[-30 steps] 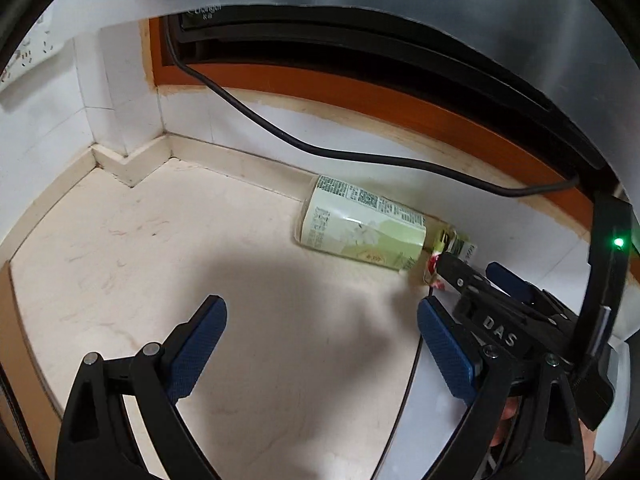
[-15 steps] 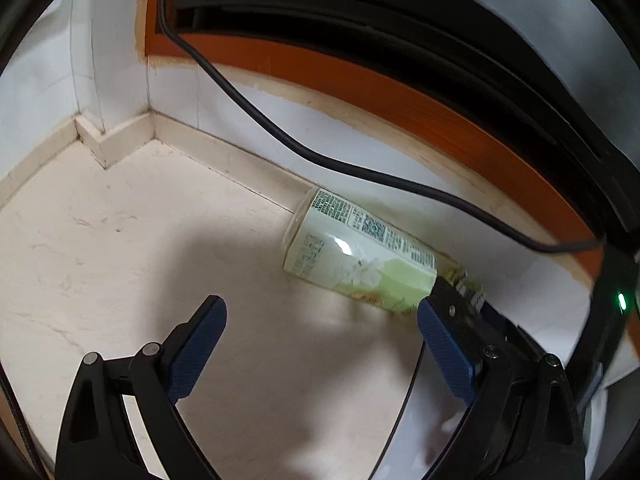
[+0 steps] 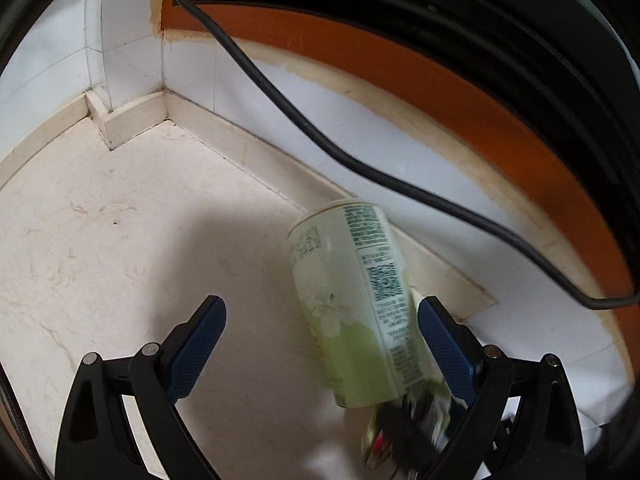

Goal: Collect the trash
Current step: 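Grasp the green milk-tea can with the left gripper while the right grasps the green carton, then carry the green can and carton down to the bin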

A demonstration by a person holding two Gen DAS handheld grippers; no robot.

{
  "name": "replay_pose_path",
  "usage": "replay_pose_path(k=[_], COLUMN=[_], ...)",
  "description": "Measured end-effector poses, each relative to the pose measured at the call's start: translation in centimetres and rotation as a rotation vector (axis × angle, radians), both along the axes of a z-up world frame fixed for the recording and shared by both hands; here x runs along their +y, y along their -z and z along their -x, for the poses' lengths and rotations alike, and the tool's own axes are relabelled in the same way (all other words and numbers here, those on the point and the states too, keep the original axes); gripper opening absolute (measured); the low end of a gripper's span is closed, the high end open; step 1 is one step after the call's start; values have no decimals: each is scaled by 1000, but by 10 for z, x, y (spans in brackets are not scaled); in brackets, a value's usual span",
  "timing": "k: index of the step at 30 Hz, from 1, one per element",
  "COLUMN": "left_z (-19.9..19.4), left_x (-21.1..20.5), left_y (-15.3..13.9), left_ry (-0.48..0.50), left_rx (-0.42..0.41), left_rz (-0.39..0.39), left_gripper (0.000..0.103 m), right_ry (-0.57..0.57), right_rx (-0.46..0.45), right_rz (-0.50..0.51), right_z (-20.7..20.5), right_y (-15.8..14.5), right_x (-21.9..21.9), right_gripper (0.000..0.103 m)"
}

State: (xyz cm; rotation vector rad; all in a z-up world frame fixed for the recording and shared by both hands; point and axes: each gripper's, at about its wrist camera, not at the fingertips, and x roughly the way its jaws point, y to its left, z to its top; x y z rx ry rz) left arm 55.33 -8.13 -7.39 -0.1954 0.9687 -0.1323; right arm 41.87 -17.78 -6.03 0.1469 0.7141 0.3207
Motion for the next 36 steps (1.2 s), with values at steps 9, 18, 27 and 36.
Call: replay_pose_path(k=[9,18,27,36], left_z=[-5,14,95,215], left_x=[-8,10,35,49], left_y=[19,18,-24,-70], left_ry=[26,14,15,39], left_rx=[68,53,16,-14], left_rz=[43,50,33,65], left_gripper=[57,49,48,48], right_ry=[37,61,67,25], right_rx=[21,38,38,17], right_rz=[27,53,45,31], right_z=[11,18,61,147], right_y=[-3,-5,-27,-51], right_x=[8,10,5,-1], right_gripper=[23,21,20,20])
